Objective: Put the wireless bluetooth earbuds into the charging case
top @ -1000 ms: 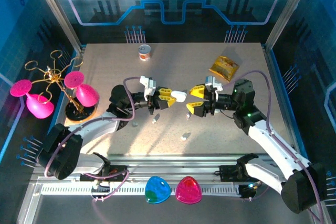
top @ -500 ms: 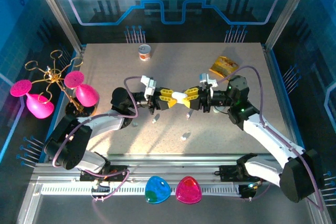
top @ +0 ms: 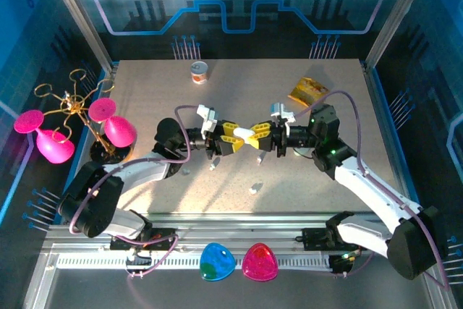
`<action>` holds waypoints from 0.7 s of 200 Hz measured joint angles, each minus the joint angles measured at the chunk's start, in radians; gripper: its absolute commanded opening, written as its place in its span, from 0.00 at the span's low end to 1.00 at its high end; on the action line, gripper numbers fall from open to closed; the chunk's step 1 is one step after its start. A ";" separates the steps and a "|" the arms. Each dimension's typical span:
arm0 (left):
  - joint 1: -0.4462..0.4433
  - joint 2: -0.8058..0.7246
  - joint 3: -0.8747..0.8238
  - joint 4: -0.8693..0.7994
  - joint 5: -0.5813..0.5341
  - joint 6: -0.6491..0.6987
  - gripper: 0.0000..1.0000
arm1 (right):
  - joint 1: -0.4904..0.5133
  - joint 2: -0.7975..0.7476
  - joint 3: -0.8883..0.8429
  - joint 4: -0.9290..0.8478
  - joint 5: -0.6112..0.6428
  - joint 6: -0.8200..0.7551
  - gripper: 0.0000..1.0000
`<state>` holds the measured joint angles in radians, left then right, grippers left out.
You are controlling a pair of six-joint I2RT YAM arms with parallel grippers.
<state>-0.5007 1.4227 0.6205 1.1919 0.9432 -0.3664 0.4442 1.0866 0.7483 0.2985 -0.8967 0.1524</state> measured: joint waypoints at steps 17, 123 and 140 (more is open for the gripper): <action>0.000 -0.003 0.000 -0.009 0.000 0.002 0.32 | 0.004 0.000 0.000 -0.003 0.008 -0.005 0.02; 0.003 -0.005 0.000 0.016 0.007 -0.022 0.01 | 0.011 0.000 0.019 -0.039 0.026 -0.023 0.19; 0.002 -0.005 -0.001 0.017 0.007 -0.019 0.00 | 0.017 0.000 0.019 -0.044 0.035 -0.029 0.39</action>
<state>-0.4988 1.4181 0.6197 1.2087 0.9504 -0.3859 0.4610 1.0863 0.7677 0.2546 -0.8616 0.1238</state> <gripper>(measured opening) 0.151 0.281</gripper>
